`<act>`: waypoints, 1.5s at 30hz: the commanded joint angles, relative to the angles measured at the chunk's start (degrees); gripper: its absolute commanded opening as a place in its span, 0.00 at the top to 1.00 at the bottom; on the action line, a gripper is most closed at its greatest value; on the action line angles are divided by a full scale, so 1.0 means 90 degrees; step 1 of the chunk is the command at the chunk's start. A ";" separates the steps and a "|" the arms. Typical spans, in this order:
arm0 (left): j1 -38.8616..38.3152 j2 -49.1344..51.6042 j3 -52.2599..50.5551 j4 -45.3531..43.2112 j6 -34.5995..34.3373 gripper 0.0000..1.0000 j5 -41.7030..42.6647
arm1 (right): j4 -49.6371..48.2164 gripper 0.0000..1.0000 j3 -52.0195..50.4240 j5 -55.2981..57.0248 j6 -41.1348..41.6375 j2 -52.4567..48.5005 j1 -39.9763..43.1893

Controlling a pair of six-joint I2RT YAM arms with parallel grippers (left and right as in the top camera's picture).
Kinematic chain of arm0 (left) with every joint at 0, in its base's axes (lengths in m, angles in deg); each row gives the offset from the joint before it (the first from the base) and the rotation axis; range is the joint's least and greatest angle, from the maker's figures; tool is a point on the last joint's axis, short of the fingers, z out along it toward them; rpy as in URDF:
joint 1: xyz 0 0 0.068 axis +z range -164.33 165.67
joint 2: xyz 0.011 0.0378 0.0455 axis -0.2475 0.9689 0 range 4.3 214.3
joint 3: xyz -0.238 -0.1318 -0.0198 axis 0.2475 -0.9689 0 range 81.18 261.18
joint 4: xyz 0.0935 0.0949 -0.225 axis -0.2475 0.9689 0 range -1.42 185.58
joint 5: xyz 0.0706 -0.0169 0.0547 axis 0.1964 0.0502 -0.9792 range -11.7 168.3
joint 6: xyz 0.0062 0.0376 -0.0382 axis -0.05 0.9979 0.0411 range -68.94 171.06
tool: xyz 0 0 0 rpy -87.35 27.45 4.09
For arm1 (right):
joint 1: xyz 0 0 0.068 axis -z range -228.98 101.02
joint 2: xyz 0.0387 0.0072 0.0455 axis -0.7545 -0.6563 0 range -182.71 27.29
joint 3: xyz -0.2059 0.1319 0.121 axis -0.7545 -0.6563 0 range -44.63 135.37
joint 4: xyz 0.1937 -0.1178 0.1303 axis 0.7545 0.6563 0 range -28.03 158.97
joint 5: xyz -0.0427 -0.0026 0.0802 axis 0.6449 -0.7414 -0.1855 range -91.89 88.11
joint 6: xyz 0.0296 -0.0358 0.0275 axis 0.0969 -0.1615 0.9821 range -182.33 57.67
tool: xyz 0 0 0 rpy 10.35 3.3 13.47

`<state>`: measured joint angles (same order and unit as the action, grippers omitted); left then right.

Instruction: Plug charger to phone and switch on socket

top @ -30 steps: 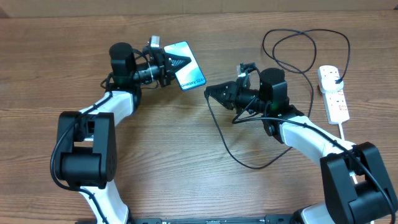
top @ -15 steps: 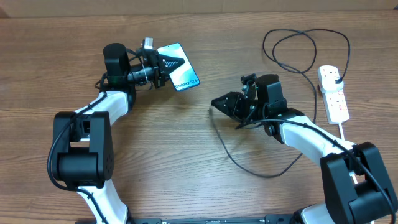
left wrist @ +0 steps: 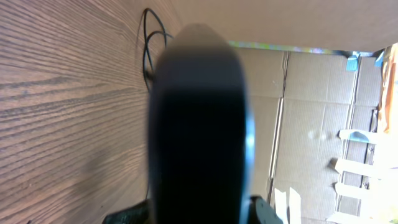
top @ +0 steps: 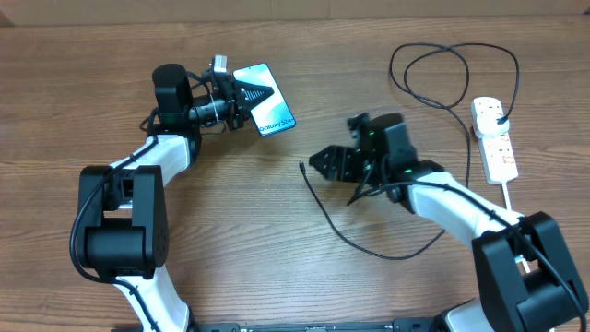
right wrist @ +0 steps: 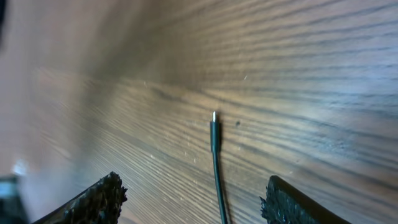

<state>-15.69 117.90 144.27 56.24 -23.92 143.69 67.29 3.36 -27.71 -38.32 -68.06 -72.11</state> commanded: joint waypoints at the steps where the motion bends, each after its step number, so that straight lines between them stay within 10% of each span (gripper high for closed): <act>1: 0.0165 -0.0080 0.0044 -0.0051 0.0143 0.96 0.0165 | 0.0175 0.27 0.0221 0.1336 -0.0889 0.0260 -0.0590; 11: 0.0355 -0.0080 0.0044 -0.0051 0.0151 0.96 0.0197 | 0.0202 0.21 0.0219 0.4643 -0.1741 0.0000 -0.2191; 36: 0.0364 -0.0080 0.0044 -0.0051 0.0197 0.96 0.0192 | -0.0588 0.52 0.0221 0.4170 -0.2176 -0.1224 -0.2215; 42: 0.0364 -0.0080 0.0044 -0.0051 0.0199 0.96 0.0192 | -0.0588 0.96 0.0228 0.4141 -0.1870 -0.1241 -0.2154; 45: 0.0364 -0.0080 0.0044 -0.0051 0.0270 0.96 0.0211 | -0.0274 0.96 0.0403 0.3679 -0.1515 -0.1231 -0.2016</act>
<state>-12.46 117.90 144.27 56.24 -23.65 144.08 63.29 4.89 8.68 -55.33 -78.23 -91.65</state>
